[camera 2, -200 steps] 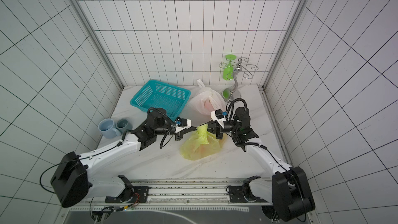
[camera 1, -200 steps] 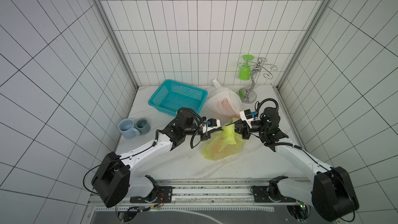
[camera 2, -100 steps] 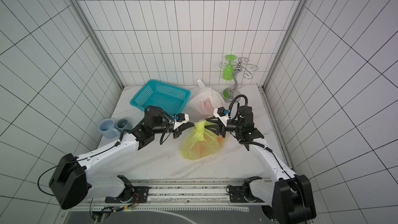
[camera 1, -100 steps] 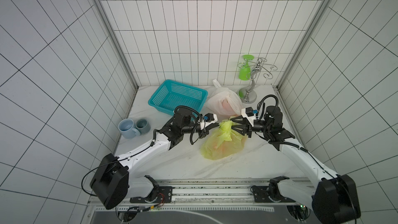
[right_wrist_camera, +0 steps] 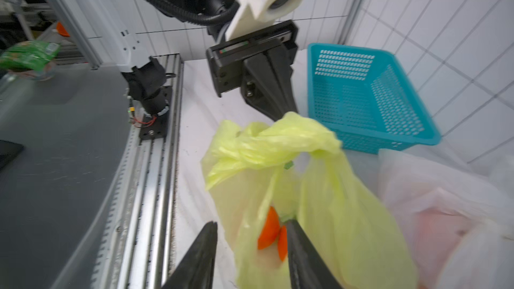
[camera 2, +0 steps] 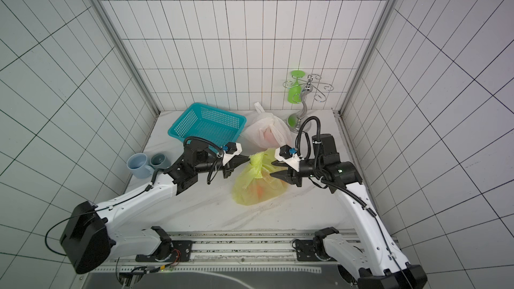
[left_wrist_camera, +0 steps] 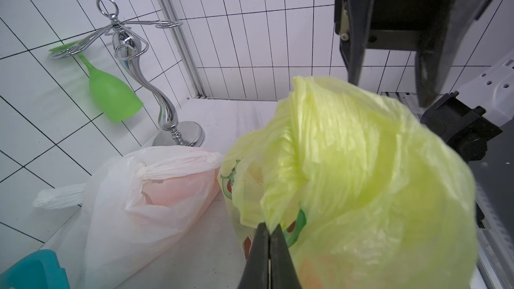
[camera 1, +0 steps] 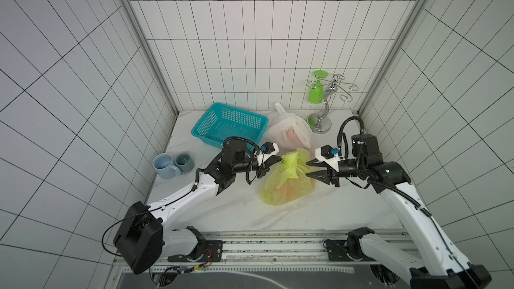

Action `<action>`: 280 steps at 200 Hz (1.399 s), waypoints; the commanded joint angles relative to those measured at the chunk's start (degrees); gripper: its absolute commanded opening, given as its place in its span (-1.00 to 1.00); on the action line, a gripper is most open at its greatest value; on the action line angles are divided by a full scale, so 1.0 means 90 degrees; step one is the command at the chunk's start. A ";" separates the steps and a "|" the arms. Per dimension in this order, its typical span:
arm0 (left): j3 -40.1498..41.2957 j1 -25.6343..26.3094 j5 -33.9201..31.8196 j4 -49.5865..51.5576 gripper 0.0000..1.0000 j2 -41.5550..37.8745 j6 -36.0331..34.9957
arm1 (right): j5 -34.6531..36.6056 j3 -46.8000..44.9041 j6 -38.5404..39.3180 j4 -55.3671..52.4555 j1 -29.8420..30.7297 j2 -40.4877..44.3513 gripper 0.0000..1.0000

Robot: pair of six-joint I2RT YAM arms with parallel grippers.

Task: Place the oranges into plastic bags & tie knots
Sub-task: Tie the plastic bag at the center of the board.

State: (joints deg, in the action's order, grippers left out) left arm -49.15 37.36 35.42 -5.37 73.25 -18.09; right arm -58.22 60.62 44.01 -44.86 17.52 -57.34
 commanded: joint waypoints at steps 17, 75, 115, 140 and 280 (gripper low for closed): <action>-0.0262 0.0113 -0.0041 0.0284 -1.00 0.0054 0.0038 | -0.0645 -0.0493 0.0197 -0.0133 0.0536 -0.0130 -0.27; -0.0321 0.0155 -0.0140 0.0284 -1.00 0.0142 0.0022 | -0.0342 -0.0692 -0.1004 0.1287 0.0821 -0.0335 -0.16; -0.0330 0.0182 -0.0156 0.0284 -1.00 0.0152 -0.0033 | -0.0157 -0.0767 -0.1561 0.1773 0.0838 -0.0423 -0.11; -0.0330 0.0204 -0.0174 0.0313 -1.00 0.0123 -0.0087 | 0.0020 -0.0711 -0.1767 0.1896 0.0835 -0.0452 -0.16; -0.0372 -0.0116 -0.0440 0.0597 -1.00 -0.0257 -0.0227 | 0.0311 -0.0702 -0.0648 0.0587 0.0350 -0.0002 -1.00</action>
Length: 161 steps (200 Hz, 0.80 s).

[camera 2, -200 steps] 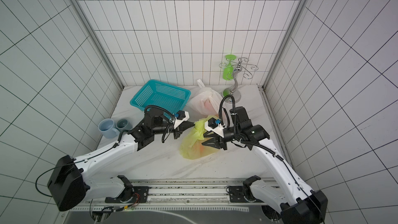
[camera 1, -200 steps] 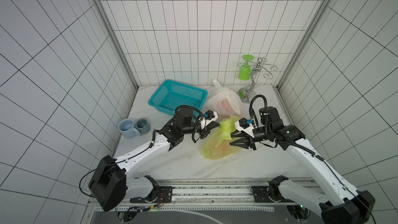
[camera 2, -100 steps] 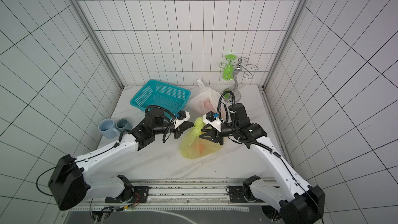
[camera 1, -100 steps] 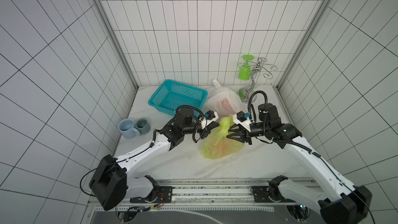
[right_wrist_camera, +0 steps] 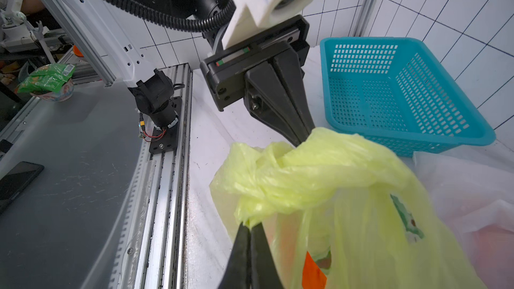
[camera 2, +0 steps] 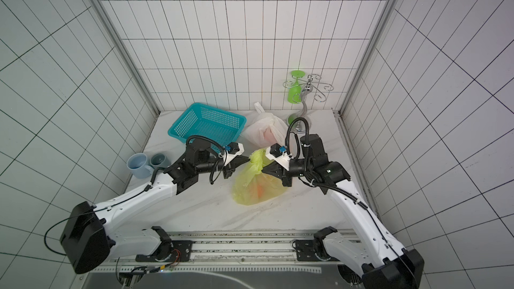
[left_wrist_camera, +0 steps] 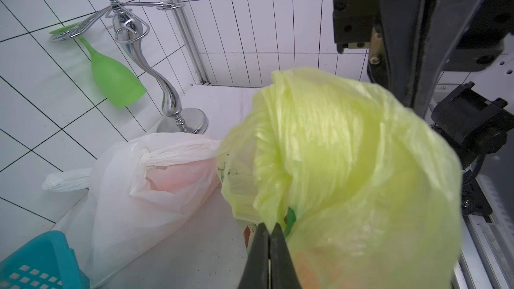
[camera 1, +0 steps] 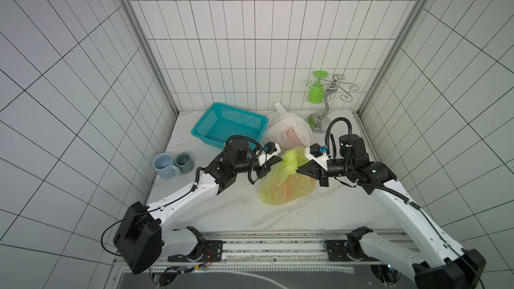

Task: Place the oranges into plastic bags & tie knots
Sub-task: Tie the plastic bag at the center of the board.

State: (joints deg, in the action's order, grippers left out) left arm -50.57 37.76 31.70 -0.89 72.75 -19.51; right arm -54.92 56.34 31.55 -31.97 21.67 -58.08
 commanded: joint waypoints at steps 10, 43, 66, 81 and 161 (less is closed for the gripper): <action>-0.0221 -0.0207 -0.0012 0.0108 -1.00 -0.0220 -0.0069 | -0.0024 -0.0210 0.0931 -0.1080 -0.0137 0.0049 -1.00; -0.0240 -0.0305 0.0003 0.0198 -1.00 -0.0237 -0.0142 | 0.0187 -0.0158 0.1479 -0.1716 -0.0246 -0.0057 -1.00; -0.0271 -0.0372 -0.0059 0.0298 -1.00 -0.0242 -0.0272 | 0.0336 -0.0097 0.1718 -0.2058 -0.0281 -0.0114 -1.00; -0.0279 -0.0424 -0.0119 0.0332 -1.00 -0.0218 -0.0336 | 0.0491 -0.0083 0.1836 -0.2229 -0.0300 -0.0132 -1.00; -0.0134 -0.0465 -0.0575 0.0421 -1.00 -0.0101 -0.0770 | 0.1480 0.0195 0.2323 -0.3036 -0.0445 -0.0167 -1.00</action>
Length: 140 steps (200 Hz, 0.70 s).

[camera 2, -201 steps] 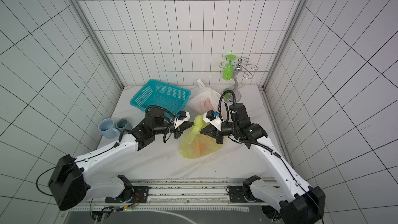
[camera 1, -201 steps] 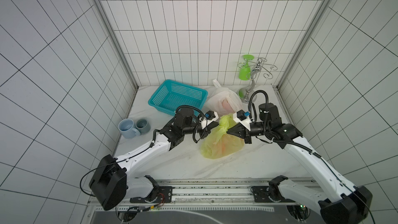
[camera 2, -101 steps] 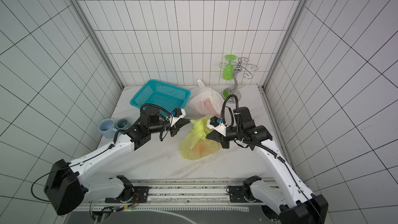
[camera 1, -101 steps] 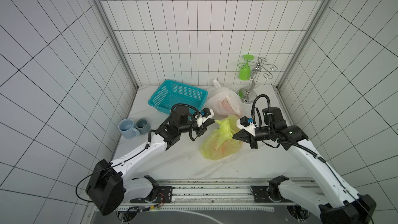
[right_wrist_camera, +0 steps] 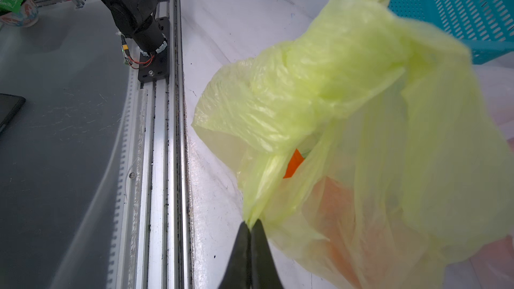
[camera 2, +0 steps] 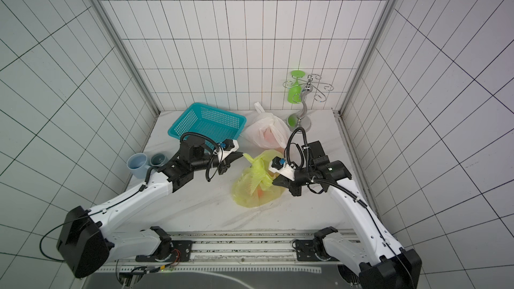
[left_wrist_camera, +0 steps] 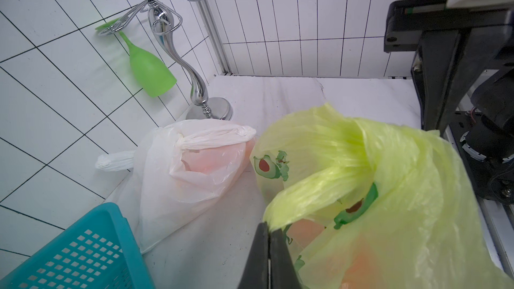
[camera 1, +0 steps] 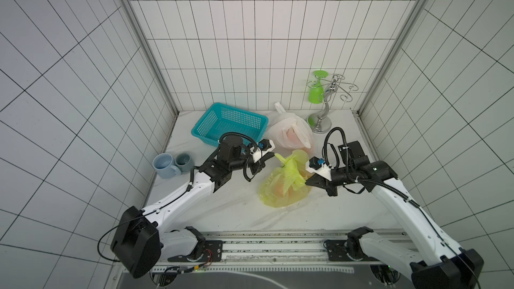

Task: Place the oranges into plastic bags & tie knots
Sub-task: Tie the plastic bag at the center of the board.

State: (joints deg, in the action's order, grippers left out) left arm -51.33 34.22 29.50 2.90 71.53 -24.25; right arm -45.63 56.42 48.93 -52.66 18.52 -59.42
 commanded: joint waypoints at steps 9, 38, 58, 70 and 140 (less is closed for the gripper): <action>-0.0039 -0.0071 -0.0416 0.0000 -1.00 0.0050 -0.0264 | 0.0689 0.0231 0.0420 -0.0808 -0.0124 -0.0017 -1.00; -0.0077 -0.0165 -0.0576 0.0095 -1.00 0.0150 -0.0257 | 0.1592 0.0227 0.0490 -0.0914 -0.0224 0.0018 -1.00; -0.0107 -0.0247 -0.0536 0.0184 -1.00 0.0183 -0.0227 | 0.2186 0.0079 0.0512 -0.0826 -0.0266 0.0015 -1.00; -0.0044 -0.0247 -0.0359 0.0165 -1.00 0.0172 -0.0257 | 0.2365 -0.0032 0.0460 -0.0653 -0.0262 0.0003 -1.00; 0.0342 0.0227 0.0576 -0.0241 -1.00 0.0209 0.0286 | 0.1043 -0.0290 -0.0548 0.0981 0.0001 -0.0029 -0.86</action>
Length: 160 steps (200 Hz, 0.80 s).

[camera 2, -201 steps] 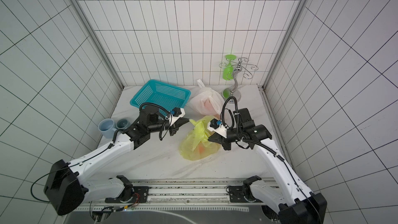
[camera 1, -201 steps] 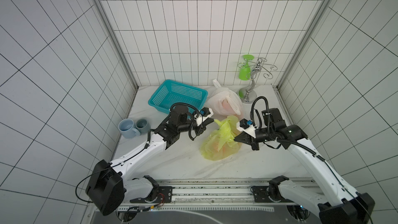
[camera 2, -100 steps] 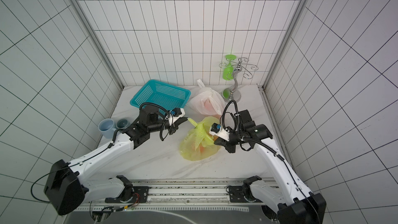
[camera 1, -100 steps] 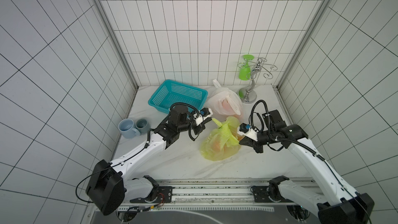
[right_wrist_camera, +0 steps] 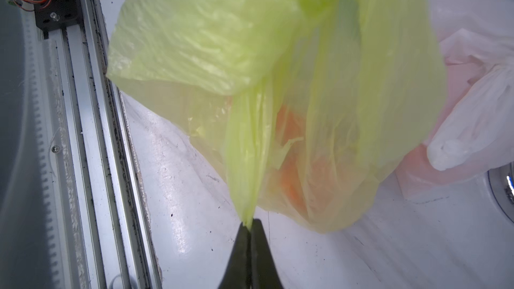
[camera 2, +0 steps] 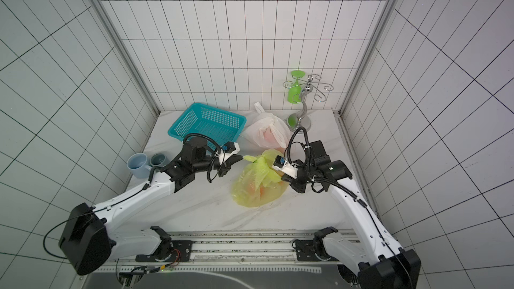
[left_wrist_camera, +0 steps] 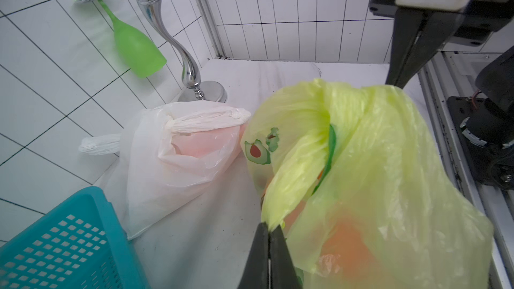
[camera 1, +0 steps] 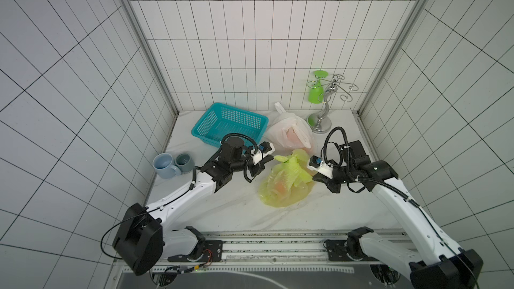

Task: Place the oranges into plastic bags & tie knots
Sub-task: Tie the plastic bag at the center of the board.

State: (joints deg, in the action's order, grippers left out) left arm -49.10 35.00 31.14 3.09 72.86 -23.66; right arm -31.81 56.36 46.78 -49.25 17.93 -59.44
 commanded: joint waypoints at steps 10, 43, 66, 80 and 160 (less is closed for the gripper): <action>0.0094 0.0163 0.0398 -0.0284 -1.00 0.0064 0.0270 | -0.0598 -0.0296 -0.0325 0.0643 0.0068 -0.0018 -0.70; 0.0094 0.0173 0.0366 -0.0324 -1.00 0.0012 0.0268 | -0.0743 -0.0386 -0.0394 0.0708 0.0068 0.0108 -0.29; 0.0104 0.0170 0.0361 -0.0324 -1.00 -0.0008 0.0246 | -0.0941 -0.0403 -0.0378 0.0712 0.0068 0.0119 -0.15; 0.0094 0.0173 0.0321 -0.0314 -1.00 -0.0027 0.0234 | -0.1204 -0.0368 -0.0301 0.0570 0.0077 0.0058 -0.09; 0.0123 0.0173 0.0189 -0.0266 -1.00 -0.0136 0.0131 | -0.2010 -0.0056 0.0143 -0.0018 0.0076 0.0064 -0.01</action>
State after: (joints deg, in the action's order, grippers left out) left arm -48.62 36.45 33.01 1.13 72.86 -21.63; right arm -46.92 55.55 45.60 -45.98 18.15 -59.48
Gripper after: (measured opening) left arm 0.047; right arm 0.497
